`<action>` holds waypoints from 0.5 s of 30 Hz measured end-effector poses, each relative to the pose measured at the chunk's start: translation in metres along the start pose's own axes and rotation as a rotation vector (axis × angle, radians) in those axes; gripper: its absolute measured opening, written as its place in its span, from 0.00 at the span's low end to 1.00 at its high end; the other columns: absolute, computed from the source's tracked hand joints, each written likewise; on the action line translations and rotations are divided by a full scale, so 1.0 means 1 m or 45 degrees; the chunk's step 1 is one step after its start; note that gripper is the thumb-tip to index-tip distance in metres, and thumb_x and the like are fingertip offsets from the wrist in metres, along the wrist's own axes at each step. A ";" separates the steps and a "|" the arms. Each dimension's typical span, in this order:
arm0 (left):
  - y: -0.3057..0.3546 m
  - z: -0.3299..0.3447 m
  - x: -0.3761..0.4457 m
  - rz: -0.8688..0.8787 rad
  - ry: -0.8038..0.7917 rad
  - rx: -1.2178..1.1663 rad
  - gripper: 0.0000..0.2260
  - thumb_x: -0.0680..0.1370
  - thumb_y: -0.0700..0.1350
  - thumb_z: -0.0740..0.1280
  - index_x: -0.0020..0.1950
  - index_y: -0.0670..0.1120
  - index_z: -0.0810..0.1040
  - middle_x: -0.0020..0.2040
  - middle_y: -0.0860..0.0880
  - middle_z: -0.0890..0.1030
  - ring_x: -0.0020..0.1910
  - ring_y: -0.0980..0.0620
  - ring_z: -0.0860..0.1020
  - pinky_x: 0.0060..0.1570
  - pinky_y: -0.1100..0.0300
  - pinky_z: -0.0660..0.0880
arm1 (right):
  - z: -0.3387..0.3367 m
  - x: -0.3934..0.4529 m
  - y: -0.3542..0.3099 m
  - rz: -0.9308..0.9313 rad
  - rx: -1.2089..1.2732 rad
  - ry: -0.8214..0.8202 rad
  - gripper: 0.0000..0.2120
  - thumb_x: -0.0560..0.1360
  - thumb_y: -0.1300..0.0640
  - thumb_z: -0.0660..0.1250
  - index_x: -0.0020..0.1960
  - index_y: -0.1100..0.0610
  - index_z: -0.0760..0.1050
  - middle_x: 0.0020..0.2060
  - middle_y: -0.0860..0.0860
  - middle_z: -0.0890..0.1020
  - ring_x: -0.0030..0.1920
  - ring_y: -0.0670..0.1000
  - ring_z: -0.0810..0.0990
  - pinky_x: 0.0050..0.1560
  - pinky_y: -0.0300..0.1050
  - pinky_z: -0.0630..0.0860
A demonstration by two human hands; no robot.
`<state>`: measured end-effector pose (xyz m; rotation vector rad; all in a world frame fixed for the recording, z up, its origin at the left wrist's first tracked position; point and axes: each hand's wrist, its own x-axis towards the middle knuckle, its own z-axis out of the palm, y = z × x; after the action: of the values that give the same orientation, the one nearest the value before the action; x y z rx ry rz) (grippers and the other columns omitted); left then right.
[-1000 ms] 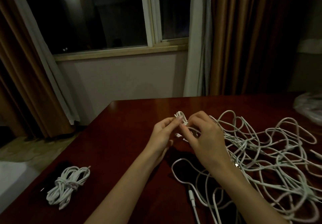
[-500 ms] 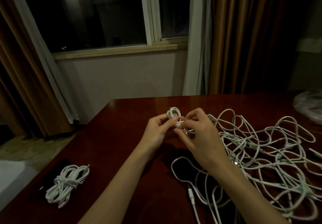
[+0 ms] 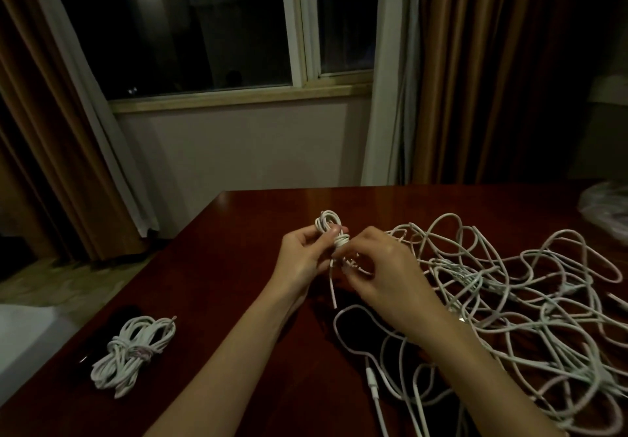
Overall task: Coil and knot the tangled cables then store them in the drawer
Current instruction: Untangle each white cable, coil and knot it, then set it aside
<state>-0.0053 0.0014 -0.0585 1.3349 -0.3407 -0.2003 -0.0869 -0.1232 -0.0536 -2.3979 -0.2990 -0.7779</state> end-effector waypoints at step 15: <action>0.001 0.002 -0.008 0.062 -0.269 0.228 0.09 0.82 0.44 0.62 0.58 0.44 0.80 0.52 0.45 0.84 0.51 0.46 0.83 0.49 0.52 0.79 | -0.004 0.001 -0.001 0.133 0.161 0.282 0.06 0.73 0.56 0.72 0.50 0.53 0.84 0.39 0.43 0.84 0.41 0.41 0.80 0.43 0.34 0.76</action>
<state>-0.0132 0.0024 -0.0577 1.4836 -0.5796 -0.2764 -0.0885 -0.1249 -0.0501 -2.1677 -0.1281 -0.9369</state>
